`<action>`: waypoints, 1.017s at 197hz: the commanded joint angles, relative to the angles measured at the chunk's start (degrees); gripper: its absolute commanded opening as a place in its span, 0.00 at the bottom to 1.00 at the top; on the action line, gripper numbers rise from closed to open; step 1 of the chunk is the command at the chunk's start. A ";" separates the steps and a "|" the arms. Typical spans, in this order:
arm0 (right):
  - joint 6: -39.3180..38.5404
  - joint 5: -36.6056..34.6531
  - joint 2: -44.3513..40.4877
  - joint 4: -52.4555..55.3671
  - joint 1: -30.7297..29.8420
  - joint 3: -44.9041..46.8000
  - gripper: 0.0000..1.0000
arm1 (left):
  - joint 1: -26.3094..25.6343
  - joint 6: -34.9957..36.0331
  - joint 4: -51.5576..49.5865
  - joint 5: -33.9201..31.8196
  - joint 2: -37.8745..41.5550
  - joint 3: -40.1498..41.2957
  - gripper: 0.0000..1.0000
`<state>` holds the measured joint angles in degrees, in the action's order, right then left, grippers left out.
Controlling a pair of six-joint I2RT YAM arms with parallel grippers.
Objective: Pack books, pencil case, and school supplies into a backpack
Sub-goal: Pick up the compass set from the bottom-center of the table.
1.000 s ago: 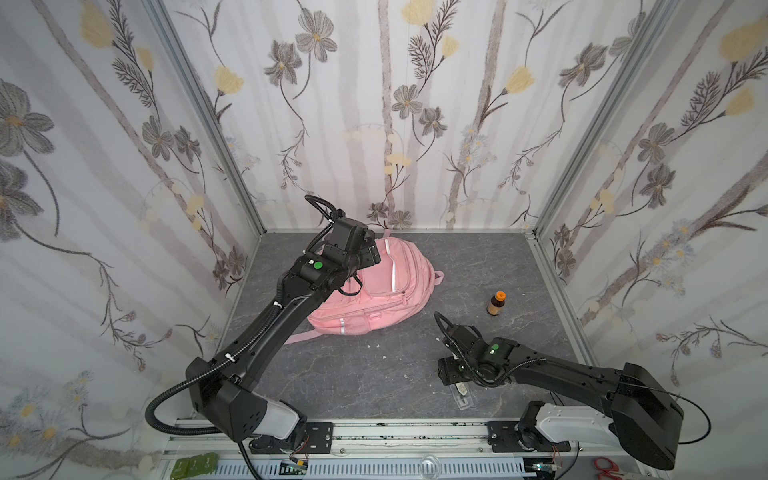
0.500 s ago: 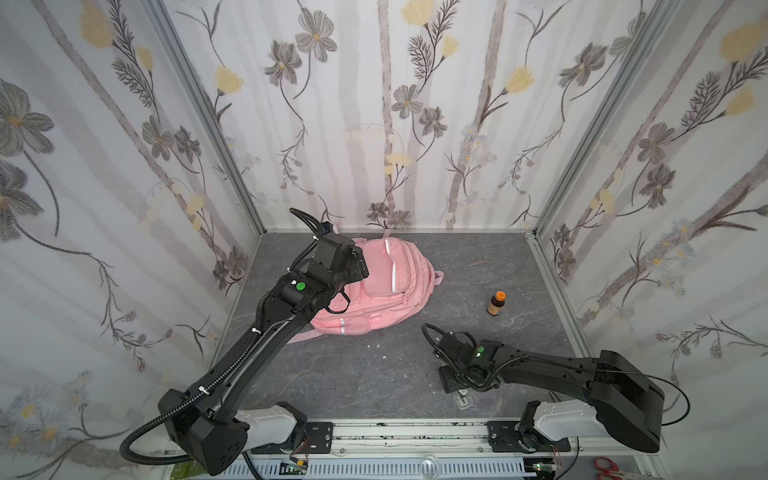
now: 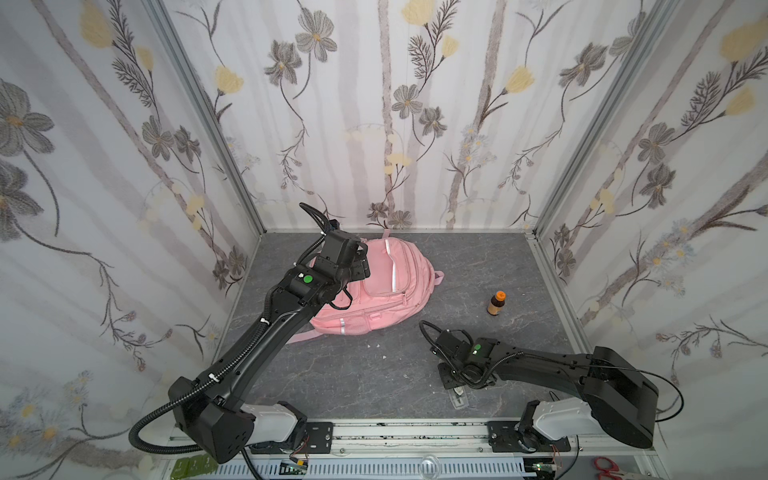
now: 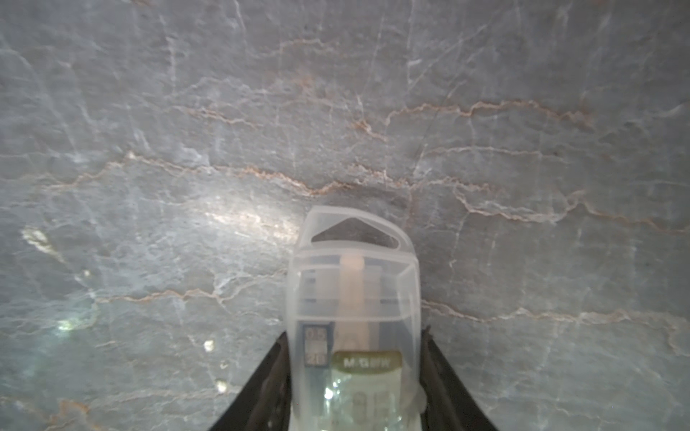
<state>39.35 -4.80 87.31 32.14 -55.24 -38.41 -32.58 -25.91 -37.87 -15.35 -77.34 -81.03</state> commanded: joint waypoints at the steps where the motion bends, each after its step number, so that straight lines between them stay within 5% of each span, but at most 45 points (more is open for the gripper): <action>1: -0.93 0.72 -0.99 -1.01 1.10 -2.16 0.45 | -0.50 4.46 2.27 2.76 -0.66 -0.18 0.76; 42: -0.53 3.31 -5.83 -0.24 6.71 -7.00 0.44 | -2.45 6.27 6.74 11.04 -0.90 4.40 0.77; 100: 3.97 6.79 -14.88 -2.54 17.88 -13.46 0.41 | -7.68 4.21 26.97 30.45 0.28 16.24 0.77; 168: 10.34 7.57 -17.15 -5.98 19.63 -18.40 0.39 | -13.56 4.04 35.94 39.84 -2.02 19.34 0.77; 200: 13.04 8.66 -17.82 -8.55 19.53 -18.55 0.36 | -15.78 3.46 35.16 37.48 -2.29 19.64 0.77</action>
<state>48.84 2.63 70.04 27.99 -35.62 -56.36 -47.24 -21.43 -5.19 22.20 -79.35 -61.58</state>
